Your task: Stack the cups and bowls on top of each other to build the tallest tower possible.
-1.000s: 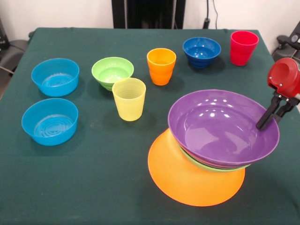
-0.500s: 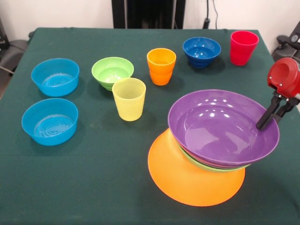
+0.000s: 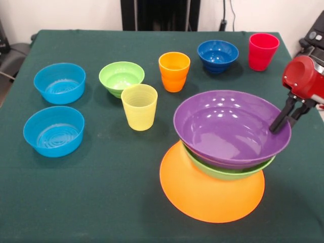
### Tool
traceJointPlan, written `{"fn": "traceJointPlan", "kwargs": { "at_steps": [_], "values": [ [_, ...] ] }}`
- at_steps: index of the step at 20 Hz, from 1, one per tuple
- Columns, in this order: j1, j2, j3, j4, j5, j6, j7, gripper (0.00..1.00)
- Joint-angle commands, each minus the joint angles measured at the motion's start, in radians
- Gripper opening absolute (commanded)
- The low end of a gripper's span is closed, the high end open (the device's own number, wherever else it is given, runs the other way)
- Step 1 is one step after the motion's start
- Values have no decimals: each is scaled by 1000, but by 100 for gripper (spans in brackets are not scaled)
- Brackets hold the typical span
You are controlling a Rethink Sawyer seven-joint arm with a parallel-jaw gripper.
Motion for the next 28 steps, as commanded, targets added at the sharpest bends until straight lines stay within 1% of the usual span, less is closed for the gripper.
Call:
{"fn": "traceJointPlan", "kwargs": {
  "at_steps": [1, 5, 14, 24, 28],
  "values": [
    [-23, -33, 98, 143, -49, -20, -67, 0],
    [-30, -49, 109, 176, -53, -45, -72, 0],
    [-49, -35, 143, 157, -48, -93, -78, 0],
    [-52, -34, 170, 154, -37, -94, -75, 0],
    [-48, -36, 168, 156, -42, -97, -71, 0]
  ]
}}
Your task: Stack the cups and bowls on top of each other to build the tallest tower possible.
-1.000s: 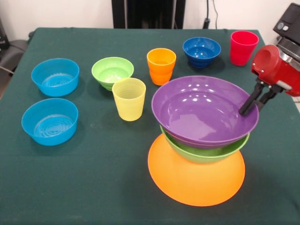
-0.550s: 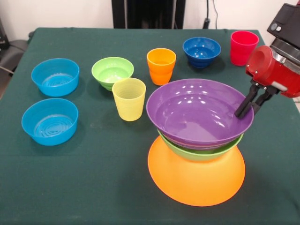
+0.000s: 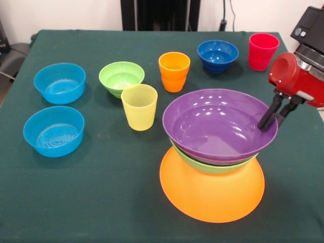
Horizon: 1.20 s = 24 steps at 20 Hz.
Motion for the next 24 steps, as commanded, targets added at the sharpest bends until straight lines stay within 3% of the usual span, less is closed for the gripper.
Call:
{"fn": "traceJointPlan", "kwargs": {
  "at_steps": [1, 3, 7, 18, 24],
  "values": [
    [-27, 7, 139, 83, -46, -53, -79, 100],
    [-37, -3, 157, 96, -38, -58, -95, 100],
    [-9, -7, 99, 94, -38, -13, -8, 100],
    [-13, -42, 112, 109, -34, 22, -55, 100],
    [-37, -116, 164, 196, -22, -24, -109, 100]
  ]
}}
